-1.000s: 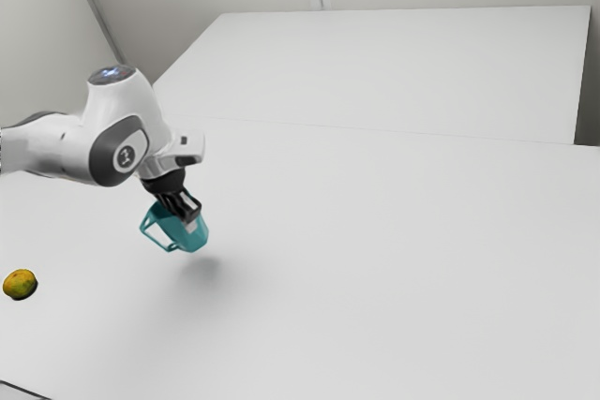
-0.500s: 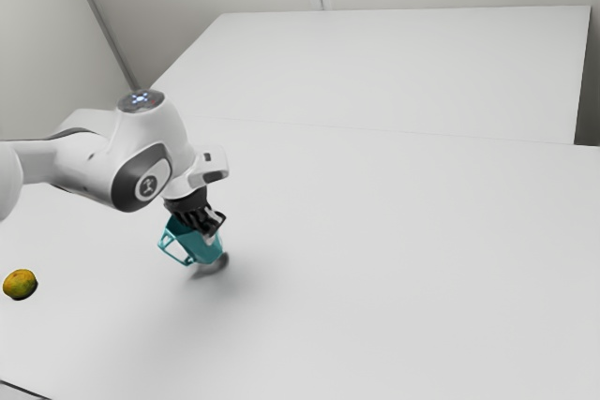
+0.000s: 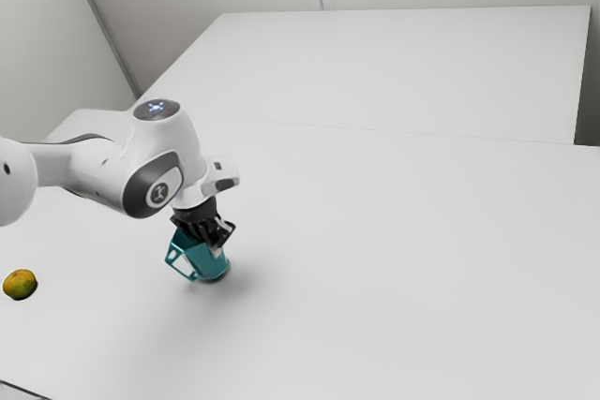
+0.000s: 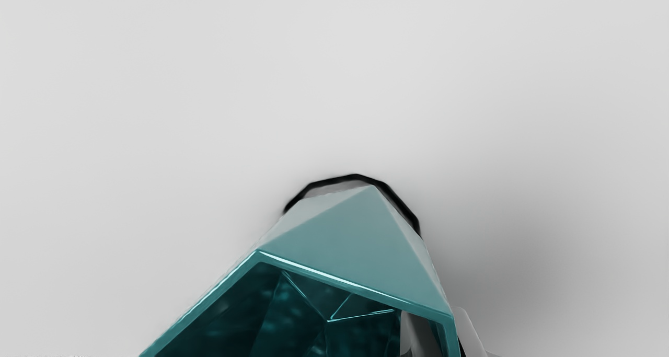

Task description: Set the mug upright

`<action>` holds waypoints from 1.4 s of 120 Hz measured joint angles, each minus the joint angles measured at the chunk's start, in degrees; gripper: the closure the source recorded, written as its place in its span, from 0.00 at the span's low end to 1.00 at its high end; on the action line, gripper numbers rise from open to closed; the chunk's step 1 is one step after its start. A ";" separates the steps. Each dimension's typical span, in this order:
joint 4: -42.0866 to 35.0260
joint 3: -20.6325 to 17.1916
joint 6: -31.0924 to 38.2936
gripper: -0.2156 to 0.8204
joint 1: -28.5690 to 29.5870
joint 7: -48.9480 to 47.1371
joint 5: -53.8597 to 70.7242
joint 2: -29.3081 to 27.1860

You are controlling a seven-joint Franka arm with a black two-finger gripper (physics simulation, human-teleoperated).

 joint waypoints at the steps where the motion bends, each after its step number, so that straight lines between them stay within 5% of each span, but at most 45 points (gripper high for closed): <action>1: 0.00 0.00 0.00 0.96 -0.01 -0.08 0.00 0.01; 24: -0.03 0.00 0.10 0.94 -0.14 -1.61 -0.08 0.36; 66: 0.00 0.01 0.46 0.45 -1.45 -2.38 -1.35 -1.90; 96: 0.63 -0.31 -0.84 0.29 -1.49 -2.52 -2.07 -6.44; 168: 40.00 -0.51 -35.69 0.23 -1.00 -2.78 -6.03 6.19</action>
